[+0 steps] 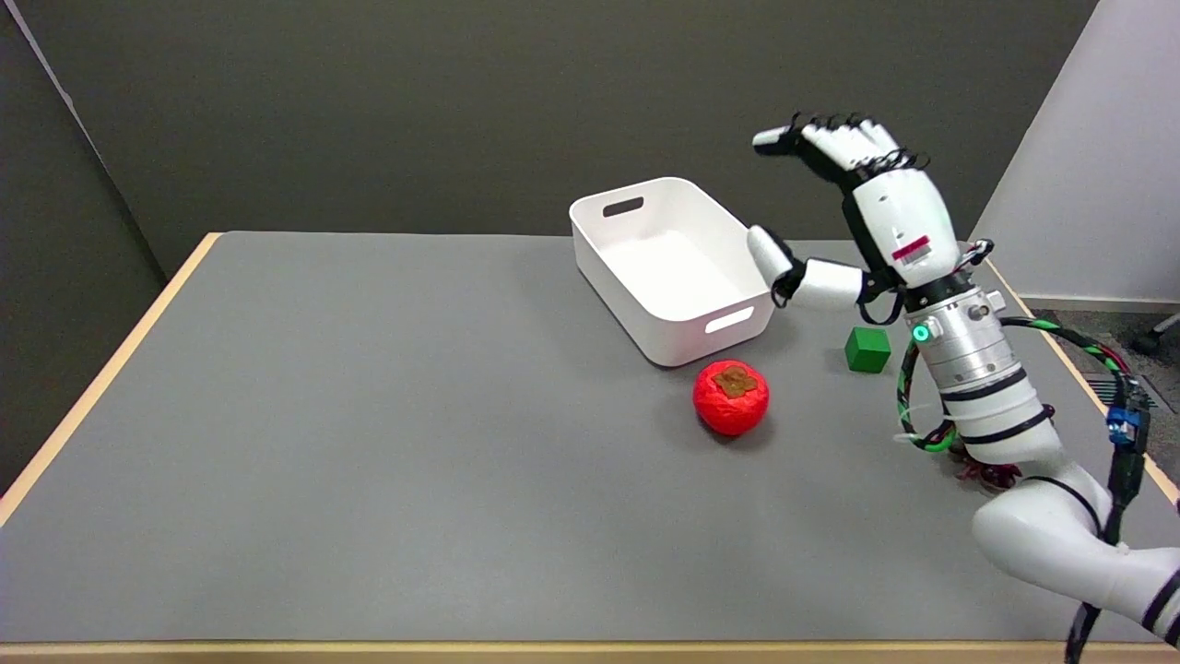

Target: Pick up tomato.

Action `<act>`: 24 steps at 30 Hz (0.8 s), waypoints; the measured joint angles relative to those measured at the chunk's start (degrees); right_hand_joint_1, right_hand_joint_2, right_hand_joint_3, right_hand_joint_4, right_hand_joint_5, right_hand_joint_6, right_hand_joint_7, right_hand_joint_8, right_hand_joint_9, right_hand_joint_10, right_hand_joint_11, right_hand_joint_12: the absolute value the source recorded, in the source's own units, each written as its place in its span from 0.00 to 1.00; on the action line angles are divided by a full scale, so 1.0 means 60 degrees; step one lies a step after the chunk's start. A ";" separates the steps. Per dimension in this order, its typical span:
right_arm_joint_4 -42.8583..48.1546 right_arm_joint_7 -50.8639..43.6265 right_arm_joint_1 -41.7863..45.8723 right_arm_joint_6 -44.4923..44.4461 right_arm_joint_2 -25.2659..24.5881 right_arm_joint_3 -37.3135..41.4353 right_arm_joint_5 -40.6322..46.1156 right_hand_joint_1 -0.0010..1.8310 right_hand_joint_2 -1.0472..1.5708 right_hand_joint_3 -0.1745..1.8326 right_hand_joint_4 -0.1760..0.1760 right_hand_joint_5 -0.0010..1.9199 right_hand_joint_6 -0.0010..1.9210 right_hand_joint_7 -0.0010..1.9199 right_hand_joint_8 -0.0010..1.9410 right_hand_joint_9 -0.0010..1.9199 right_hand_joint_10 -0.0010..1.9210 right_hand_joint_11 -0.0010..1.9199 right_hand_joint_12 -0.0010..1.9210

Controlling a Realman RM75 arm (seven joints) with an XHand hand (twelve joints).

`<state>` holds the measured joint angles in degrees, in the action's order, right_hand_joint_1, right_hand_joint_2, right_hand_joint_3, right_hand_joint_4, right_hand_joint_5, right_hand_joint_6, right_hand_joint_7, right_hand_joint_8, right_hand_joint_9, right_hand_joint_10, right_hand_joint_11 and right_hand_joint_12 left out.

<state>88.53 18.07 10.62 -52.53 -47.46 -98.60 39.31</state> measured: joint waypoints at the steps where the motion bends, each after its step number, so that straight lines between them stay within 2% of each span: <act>1: 0.0097 0.0000 0.0146 0.0223 0.0057 0.0081 0.0003 0.28 0.65 0.52 0.82 0.17 0.34 0.24 0.24 0.16 0.44 0.08 0.69; 13: 0.1337 -0.0467 0.2578 0.2359 0.0396 0.1830 0.0376 0.24 0.64 0.56 0.81 0.17 0.34 0.22 0.26 0.16 0.42 0.08 0.66; 14: 0.1419 -0.0515 0.2786 0.2465 0.0408 0.1952 0.0439 0.26 0.64 0.54 0.81 0.17 0.33 0.23 0.25 0.16 0.43 0.08 0.67; 16: 0.1529 -0.0587 0.3058 0.2627 0.0421 0.2111 0.0529 0.23 0.63 0.56 0.81 0.17 0.33 0.22 0.26 0.16 0.42 0.07 0.66; 24: 0.1900 -0.0889 0.3946 0.3564 0.0461 0.2559 0.0890 0.27 0.64 0.57 0.78 0.16 0.33 0.21 0.25 0.15 0.41 0.07 0.65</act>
<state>99.93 12.74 34.30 -31.14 -44.69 -83.25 44.65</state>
